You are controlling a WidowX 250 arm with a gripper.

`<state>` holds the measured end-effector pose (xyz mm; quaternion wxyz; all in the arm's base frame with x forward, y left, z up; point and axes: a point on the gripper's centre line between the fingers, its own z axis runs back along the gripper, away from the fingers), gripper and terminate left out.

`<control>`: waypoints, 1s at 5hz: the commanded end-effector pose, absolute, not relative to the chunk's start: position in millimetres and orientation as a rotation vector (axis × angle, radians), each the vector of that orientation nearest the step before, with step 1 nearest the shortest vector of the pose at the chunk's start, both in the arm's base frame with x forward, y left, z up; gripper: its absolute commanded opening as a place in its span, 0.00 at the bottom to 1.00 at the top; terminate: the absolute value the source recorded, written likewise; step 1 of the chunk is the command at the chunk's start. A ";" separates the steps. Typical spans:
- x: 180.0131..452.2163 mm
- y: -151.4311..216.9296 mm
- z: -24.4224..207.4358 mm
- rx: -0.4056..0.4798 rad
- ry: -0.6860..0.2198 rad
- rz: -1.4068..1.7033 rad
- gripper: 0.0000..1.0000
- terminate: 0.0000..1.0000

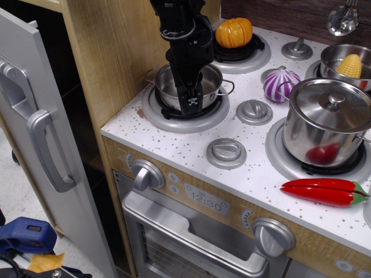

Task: Pick up pan from stove

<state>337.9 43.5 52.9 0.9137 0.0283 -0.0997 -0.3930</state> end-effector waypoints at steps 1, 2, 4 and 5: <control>337.9 43.5 52.9 0.058 -0.205 -0.809 1.00 0.00; 341.7 49.0 47.4 0.047 -0.220 -0.829 1.00 0.00; 343.7 52.3 40.6 0.068 -0.238 -0.845 0.00 0.00; 345.9 51.1 31.8 0.054 -0.259 -0.846 0.00 0.00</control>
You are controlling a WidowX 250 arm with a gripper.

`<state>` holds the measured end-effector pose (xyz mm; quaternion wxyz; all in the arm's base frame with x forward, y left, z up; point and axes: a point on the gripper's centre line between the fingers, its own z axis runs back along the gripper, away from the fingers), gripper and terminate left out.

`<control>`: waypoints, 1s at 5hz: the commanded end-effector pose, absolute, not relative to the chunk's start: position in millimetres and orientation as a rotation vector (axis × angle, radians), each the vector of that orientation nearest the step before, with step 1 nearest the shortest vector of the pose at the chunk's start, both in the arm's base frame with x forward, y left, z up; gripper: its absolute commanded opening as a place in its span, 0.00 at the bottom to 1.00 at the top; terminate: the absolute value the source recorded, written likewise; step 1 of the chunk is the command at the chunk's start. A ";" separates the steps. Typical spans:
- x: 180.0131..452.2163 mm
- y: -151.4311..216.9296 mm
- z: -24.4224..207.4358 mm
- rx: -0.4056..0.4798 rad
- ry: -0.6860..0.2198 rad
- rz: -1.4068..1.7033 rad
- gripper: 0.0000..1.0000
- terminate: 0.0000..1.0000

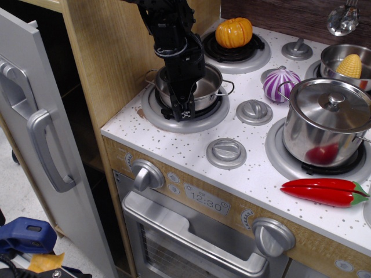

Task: Pick up pan from stove

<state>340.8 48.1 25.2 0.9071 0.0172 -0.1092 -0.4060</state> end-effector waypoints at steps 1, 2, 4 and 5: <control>348.8 51.3 28.7 0.045 -0.272 -0.851 0.00 0.00; 351.1 53.2 37.3 0.063 -0.261 -0.878 0.00 0.00; 354.0 53.4 74.9 0.137 -0.239 -0.947 0.00 0.00; 352.8 50.8 86.5 0.187 -0.253 -0.969 0.00 0.00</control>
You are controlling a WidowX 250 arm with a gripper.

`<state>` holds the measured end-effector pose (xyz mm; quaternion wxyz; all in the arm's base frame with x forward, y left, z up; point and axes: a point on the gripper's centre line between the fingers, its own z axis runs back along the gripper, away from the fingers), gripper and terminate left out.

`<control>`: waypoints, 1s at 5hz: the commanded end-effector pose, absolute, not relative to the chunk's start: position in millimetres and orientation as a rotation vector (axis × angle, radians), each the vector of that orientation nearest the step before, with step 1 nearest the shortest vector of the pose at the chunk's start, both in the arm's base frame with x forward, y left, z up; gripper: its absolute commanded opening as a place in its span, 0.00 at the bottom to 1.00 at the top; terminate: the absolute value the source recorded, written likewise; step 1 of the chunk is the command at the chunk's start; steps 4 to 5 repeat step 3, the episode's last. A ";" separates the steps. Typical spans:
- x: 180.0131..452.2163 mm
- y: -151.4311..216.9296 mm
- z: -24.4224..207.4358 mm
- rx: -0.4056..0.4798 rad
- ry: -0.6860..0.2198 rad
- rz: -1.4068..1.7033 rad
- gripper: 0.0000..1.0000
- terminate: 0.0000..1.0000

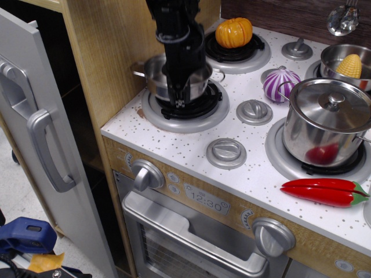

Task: Pick up pan from stove

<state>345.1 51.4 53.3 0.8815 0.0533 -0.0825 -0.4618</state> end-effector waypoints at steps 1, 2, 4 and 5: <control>354.3 46.7 102.3 0.214 -0.287 -0.960 0.00 0.00; 354.5 45.3 107.5 0.244 -0.296 -0.973 0.00 0.00; 352.6 41.0 106.3 0.249 -0.317 -0.978 0.00 1.00; 352.6 41.0 106.3 0.249 -0.317 -0.978 0.00 1.00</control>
